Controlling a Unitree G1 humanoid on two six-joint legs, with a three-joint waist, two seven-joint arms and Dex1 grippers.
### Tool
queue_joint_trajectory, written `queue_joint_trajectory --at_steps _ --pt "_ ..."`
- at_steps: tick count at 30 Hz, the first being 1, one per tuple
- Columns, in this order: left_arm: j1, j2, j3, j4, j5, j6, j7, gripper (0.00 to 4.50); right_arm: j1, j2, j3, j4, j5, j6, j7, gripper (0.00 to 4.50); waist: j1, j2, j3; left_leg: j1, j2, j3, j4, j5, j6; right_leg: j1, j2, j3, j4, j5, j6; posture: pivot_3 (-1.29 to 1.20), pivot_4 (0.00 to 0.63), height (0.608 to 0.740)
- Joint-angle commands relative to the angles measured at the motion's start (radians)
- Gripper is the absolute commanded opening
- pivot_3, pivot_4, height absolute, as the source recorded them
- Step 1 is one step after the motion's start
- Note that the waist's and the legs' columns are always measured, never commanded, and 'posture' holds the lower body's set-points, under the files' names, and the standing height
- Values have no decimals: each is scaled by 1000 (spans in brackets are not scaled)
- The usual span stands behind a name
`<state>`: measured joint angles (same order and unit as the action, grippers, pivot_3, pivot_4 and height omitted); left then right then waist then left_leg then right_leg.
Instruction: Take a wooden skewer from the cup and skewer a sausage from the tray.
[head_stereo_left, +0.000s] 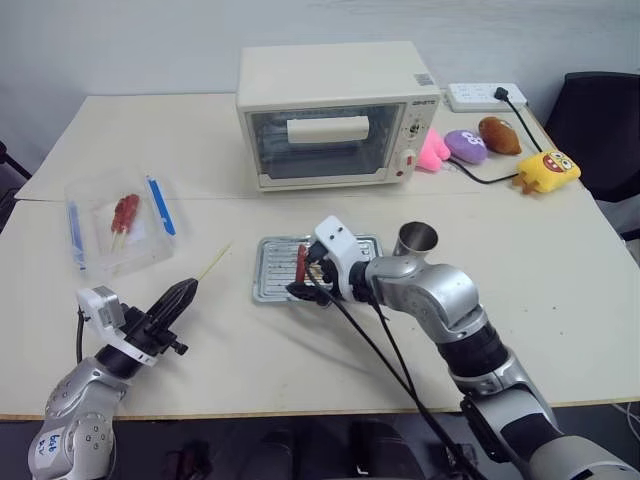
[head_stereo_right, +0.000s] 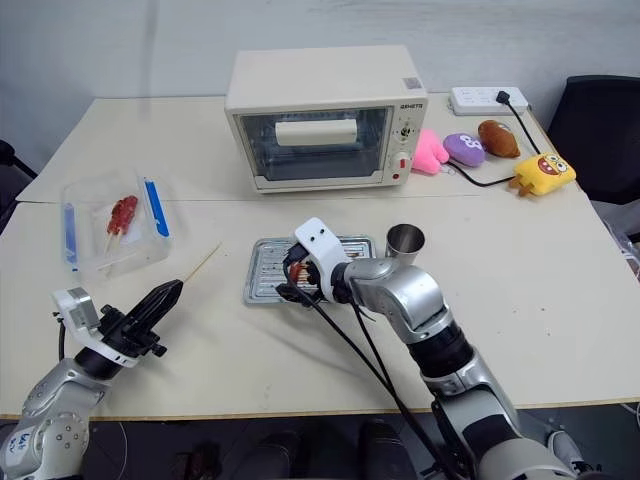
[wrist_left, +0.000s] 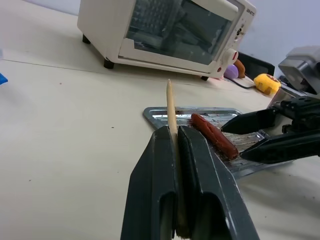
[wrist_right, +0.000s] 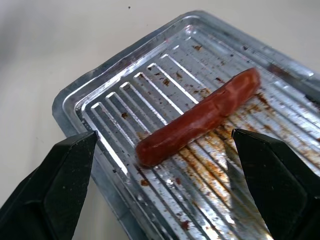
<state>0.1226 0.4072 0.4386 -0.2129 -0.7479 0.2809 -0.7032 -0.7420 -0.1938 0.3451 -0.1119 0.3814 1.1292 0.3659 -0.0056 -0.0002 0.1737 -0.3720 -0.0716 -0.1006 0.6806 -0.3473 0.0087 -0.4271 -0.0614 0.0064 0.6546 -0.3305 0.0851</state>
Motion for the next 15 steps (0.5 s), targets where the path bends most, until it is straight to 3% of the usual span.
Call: queue_joint_trajectory --at_steps 1,7,15 --pt "9 10 9 -51 -8 1 13 0 -15 27 -9 -14 -27 -3 -25 4486 0 0 0 0 0 0 0 0 0 0 0 0 0 0 0 0 150 740" --pt "7 11 0 -74 -11 19 32 0 -9 76 -17 8 -65 -18 -61 4486 -2 0 0 0 0 0 0 0 0 0 0 0 0 0 0 0 150 740" --pt "0 13 -9 -100 -15 42 58 0 1 71 -3 36 -124 -57 -68 2677 -6 0 0 0 0 0 0 0 0 0 0 0 1 0 0 0 150 740"
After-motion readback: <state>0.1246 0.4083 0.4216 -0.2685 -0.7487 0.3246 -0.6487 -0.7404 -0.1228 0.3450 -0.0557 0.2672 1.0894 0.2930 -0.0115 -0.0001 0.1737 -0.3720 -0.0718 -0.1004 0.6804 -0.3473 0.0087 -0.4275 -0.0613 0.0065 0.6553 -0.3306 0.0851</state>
